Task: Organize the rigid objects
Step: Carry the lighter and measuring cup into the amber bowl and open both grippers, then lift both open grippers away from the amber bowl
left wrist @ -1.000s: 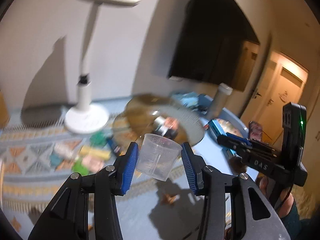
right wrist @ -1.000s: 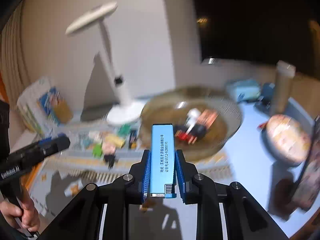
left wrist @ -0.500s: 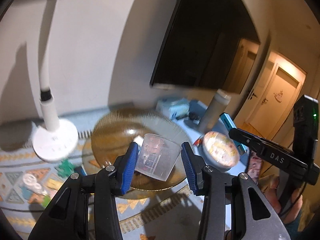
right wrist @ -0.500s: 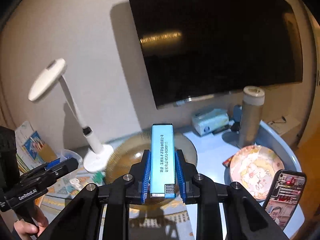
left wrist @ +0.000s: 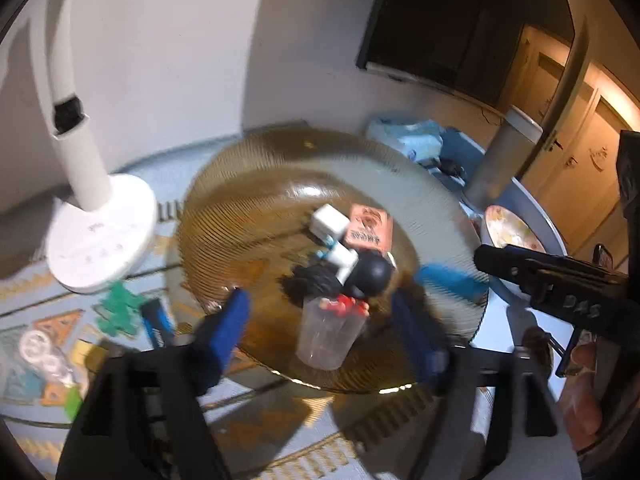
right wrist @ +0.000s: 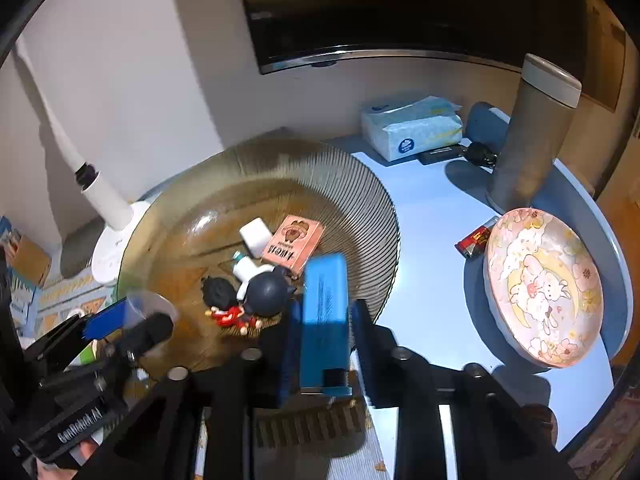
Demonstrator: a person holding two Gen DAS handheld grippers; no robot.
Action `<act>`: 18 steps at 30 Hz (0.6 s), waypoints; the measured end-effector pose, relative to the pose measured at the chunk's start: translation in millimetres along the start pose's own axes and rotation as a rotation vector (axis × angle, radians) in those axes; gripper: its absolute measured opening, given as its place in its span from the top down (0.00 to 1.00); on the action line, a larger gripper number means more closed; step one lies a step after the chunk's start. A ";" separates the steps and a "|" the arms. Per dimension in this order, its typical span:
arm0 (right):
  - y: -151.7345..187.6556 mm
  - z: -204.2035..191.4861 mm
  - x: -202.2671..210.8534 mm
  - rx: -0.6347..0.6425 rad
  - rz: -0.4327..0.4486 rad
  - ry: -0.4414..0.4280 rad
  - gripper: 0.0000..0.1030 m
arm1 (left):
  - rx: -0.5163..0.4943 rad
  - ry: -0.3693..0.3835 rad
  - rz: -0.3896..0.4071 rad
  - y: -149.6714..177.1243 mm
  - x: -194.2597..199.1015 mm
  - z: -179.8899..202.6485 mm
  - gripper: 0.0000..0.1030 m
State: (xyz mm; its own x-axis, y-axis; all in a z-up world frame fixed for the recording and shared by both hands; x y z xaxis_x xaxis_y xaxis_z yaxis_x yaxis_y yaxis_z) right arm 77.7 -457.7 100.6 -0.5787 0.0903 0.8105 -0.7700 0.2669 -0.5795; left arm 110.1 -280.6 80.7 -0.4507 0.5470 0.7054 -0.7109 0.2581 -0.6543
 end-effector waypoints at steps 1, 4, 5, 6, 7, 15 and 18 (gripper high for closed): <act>-1.4 2.2 4.4 -0.014 0.021 -0.001 0.46 | 0.001 0.007 0.015 -0.9 6.0 -0.4 0.25; 0.7 7.1 24.9 -0.036 0.077 -0.011 0.45 | 0.028 0.017 0.048 -3.8 31.2 -5.1 0.26; 2.8 7.9 30.5 -0.044 0.081 -0.020 0.45 | 0.039 0.023 0.061 -3.3 41.8 -7.0 0.26; 5.8 9.4 36.5 -0.054 0.082 -0.033 0.45 | 0.049 0.028 0.072 -2.9 50.7 -8.7 0.26; 9.1 9.6 44.0 -0.064 0.083 -0.048 0.45 | 0.055 0.031 0.083 -1.8 59.7 -9.0 0.26; 44.4 -30.8 109.5 -0.016 0.117 -0.198 0.42 | 0.045 0.018 0.221 19.6 170.4 -1.6 0.19; 61.0 -56.6 138.8 0.031 0.143 -0.260 0.41 | 0.072 0.033 0.290 32.5 217.0 -4.9 0.08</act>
Point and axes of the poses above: each gripper's, at about its wrist camera, not at the fingertips, and x roughly against the way its jaws point, z to its right, y to its underside, the point moved 1 cm from there along -x, roughly the way its jaws point, and after that the axes turned 4 degrees about y, right-handed, at the moved point
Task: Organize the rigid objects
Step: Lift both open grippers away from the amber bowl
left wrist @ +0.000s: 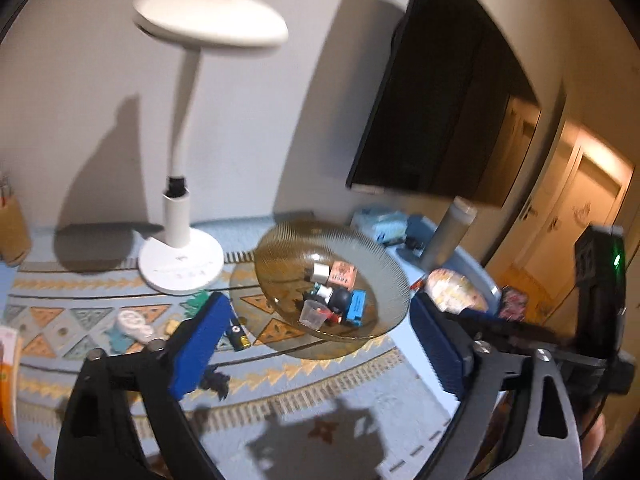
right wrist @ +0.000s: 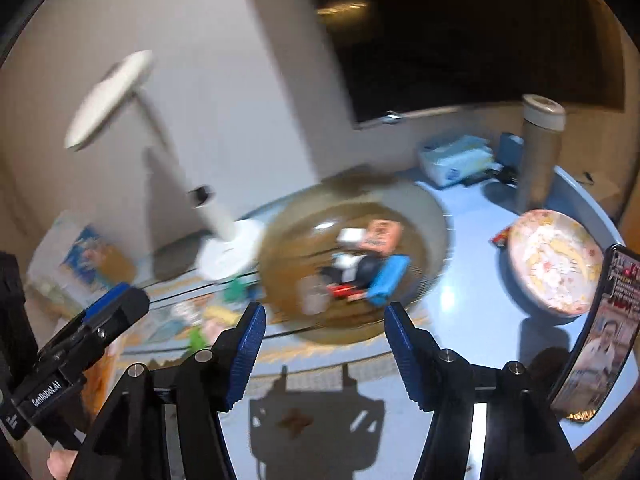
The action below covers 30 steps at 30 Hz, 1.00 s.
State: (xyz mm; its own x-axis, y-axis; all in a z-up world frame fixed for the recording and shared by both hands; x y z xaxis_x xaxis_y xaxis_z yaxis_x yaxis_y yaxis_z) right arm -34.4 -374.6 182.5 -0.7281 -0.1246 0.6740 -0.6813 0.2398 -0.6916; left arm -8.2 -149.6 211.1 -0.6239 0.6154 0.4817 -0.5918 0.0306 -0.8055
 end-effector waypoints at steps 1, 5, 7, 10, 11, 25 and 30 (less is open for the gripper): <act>5.6 -12.2 8.9 0.020 0.011 -0.016 0.40 | 0.007 0.003 0.016 0.5 10.1 -1.0 0.05; 28.5 -47.6 34.1 0.081 0.043 -0.040 0.18 | 0.053 0.011 0.100 5.9 66.6 -9.6 0.01; 41.0 -63.9 45.6 0.121 0.054 -0.051 0.18 | 0.076 0.016 0.124 10.4 88.5 -15.3 0.01; 56.0 -82.1 54.8 0.157 0.054 -0.064 0.18 | 0.105 -0.012 0.151 18.3 115.9 -24.6 0.01; 60.2 -87.2 57.3 0.162 0.052 -0.073 0.18 | 0.113 -0.014 0.161 21.4 123.8 -27.8 0.01; 78.7 -87.8 51.8 0.100 0.029 -0.125 0.18 | 0.205 -0.102 0.182 56.0 163.4 -82.1 0.01; 72.9 -77.5 18.4 0.071 -0.001 -0.115 0.18 | 0.179 -0.153 0.110 66.2 128.2 -108.9 0.01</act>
Point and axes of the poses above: each gripper's, at about its wrist camera, not at the fingertips, and x roughly against the way its jaws point, z to its right, y to its underside, the point moved 1 cm from there along -x, roughly the way its jaws point, and after that the axes turned 4 degrees about y, right-handed, at the moved point
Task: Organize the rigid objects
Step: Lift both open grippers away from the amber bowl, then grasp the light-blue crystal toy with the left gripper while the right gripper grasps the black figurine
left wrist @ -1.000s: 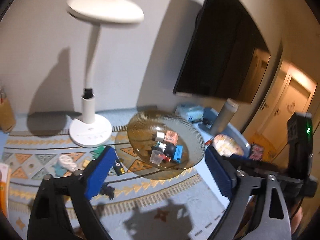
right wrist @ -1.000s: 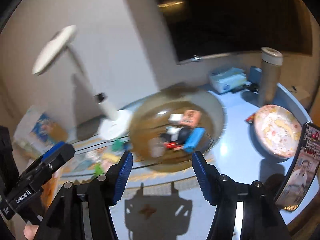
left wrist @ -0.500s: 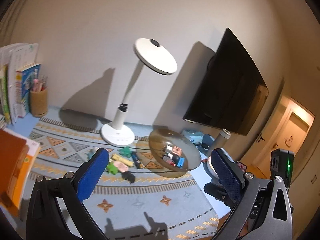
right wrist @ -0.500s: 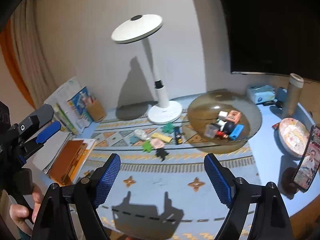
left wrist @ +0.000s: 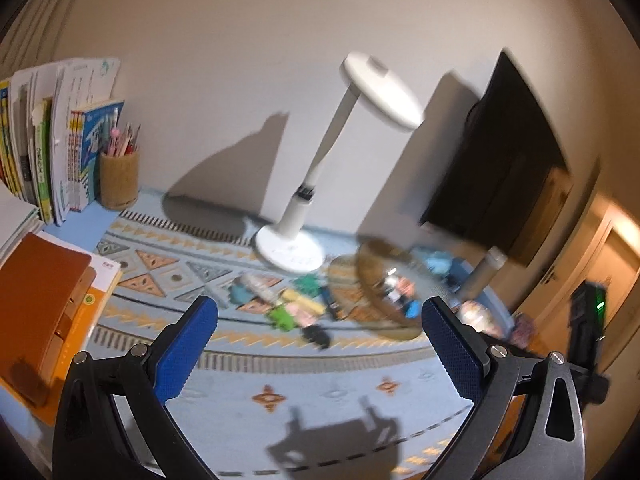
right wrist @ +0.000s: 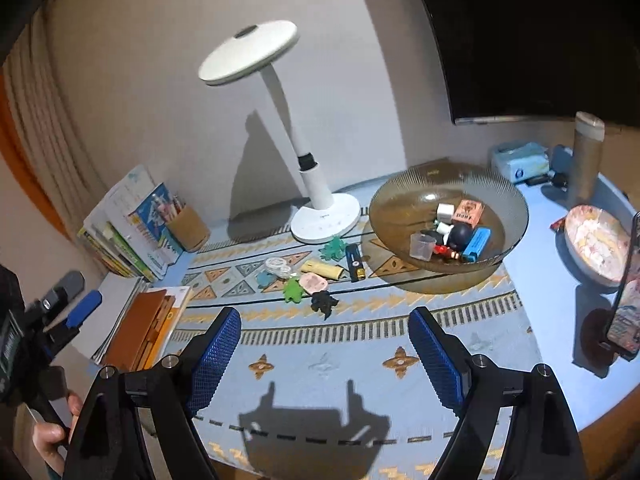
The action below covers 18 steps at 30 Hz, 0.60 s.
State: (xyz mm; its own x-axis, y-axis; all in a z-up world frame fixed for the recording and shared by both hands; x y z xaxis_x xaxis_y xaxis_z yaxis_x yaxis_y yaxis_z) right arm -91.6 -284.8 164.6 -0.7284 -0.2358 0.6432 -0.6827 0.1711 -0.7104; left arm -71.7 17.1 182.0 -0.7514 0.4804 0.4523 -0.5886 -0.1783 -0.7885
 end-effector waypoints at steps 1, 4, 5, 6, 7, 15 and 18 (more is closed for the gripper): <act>1.0 1.7 -8.4 0.002 -0.011 0.004 0.18 | -0.003 -0.016 -0.025 3.1 -12.2 -6.7 0.01; 9.8 5.1 -48.3 0.022 -0.073 0.012 0.18 | 0.013 -0.062 -0.120 16.3 -58.2 -33.2 0.01; 12.5 5.0 -62.1 0.032 -0.098 0.008 0.18 | 0.016 -0.073 -0.157 20.3 -75.8 -43.2 0.01; 14.6 3.3 -76.6 0.048 -0.125 0.001 0.18 | 0.013 -0.086 -0.194 23.5 -92.0 -52.4 0.01; 16.0 -0.6 -90.0 0.078 -0.139 -0.006 0.18 | 0.004 -0.099 -0.226 25.5 -106.6 -59.6 0.01; 12.0 -28.7 -170.8 0.282 -0.192 0.029 0.18 | -0.192 -0.138 -0.422 25.9 -218.9 -99.0 0.02; 15.3 -30.4 -200.9 0.319 -0.232 0.025 0.26 | -0.186 -0.087 -0.457 24.3 -241.6 -107.2 0.06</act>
Point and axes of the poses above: each gripper's, at about its wrist camera, not at the fingertips, and x roughly against the way its jaws point, z to its right, y to its underside, the point moved 1 cm from there along -x, roughly the way its jaws point, and after that the axes turned 4 degrees about y, right-handed, at the moved point
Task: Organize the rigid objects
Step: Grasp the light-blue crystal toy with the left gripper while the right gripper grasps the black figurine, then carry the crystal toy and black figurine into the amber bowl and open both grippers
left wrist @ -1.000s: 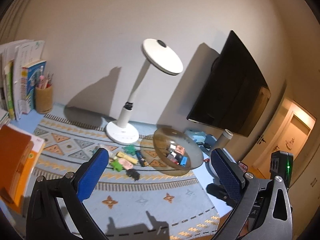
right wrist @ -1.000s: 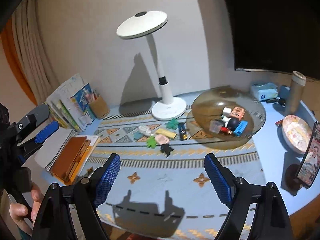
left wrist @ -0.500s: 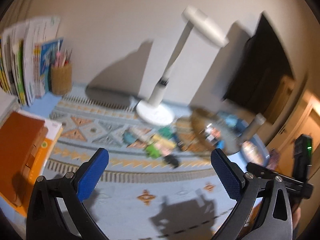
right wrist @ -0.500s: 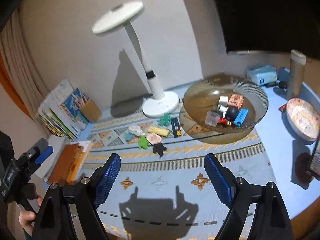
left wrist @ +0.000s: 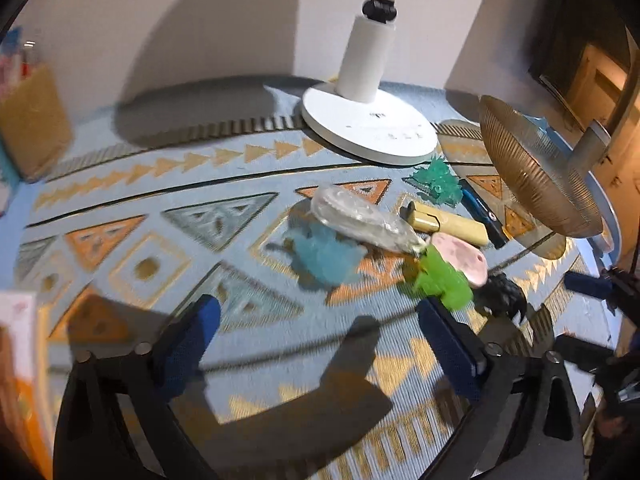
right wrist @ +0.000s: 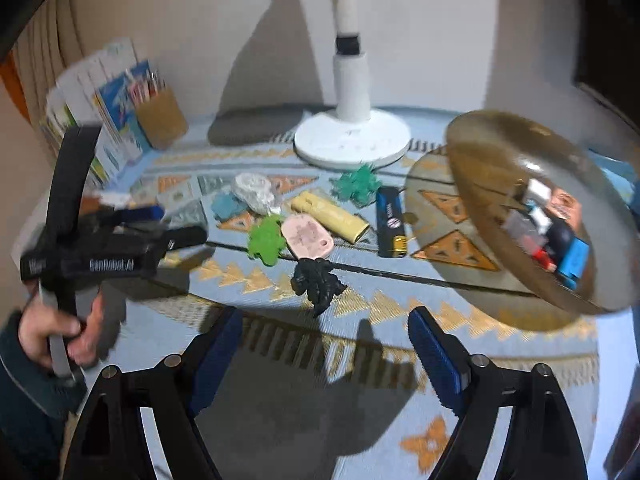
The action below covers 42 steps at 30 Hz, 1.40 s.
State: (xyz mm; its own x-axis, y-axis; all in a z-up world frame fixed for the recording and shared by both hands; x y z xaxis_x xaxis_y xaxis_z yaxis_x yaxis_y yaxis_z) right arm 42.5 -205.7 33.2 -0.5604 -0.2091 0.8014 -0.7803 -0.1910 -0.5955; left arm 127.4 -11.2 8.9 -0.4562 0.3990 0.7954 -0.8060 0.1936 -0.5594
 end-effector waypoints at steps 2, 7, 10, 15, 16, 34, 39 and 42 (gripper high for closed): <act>-1.1 2.0 -14.4 0.009 -0.021 -0.004 0.29 | -0.015 -0.003 -0.009 -6.5 -9.0 -0.5 0.07; -3.1 6.1 -36.8 0.003 -0.051 -0.030 0.30 | -0.071 0.004 0.000 -14.7 -17.8 10.0 0.20; -6.0 -0.7 -46.8 0.024 -0.063 0.000 0.34 | -0.109 -0.036 0.008 -14.8 -20.0 18.7 0.43; -9.6 -17.4 -48.0 0.061 -0.035 0.065 0.63 | -0.087 -0.014 0.021 -6.6 -11.3 19.3 0.64; -10.5 -16.5 -47.2 0.045 -0.038 0.059 0.63 | -0.079 -0.011 0.025 -3.4 -7.3 18.7 0.68; 68.1 27.0 26.8 -0.126 -0.052 0.019 0.63 | -0.014 -0.004 0.017 91.4 45.3 54.5 0.61; 84.2 24.4 23.4 -0.066 -0.028 0.051 0.63 | -0.091 -0.070 0.024 103.1 46.4 69.8 0.26; 87.0 28.5 24.1 -0.082 -0.017 0.003 0.49 | -0.099 -0.105 0.027 103.4 46.1 70.9 0.25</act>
State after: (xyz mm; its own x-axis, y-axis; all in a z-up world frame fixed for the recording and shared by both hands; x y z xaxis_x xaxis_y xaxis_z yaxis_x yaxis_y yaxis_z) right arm -31.0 -254.8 -0.9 -0.5474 -0.2035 0.8118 -0.8100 -0.1150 -0.5750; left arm -3.7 -36.3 4.3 -0.5187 0.3104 0.7967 -0.7541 0.2731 -0.5973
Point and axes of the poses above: each gripper's, at about its wrist camera, not at the fingertips, and x roughly against the way its jaws point, z to its right, y to its underside, the point moved 1 cm from there along -x, roughly the way its jaws point, and after that the axes turned 4 degrees about y, right-handed, at the moved point
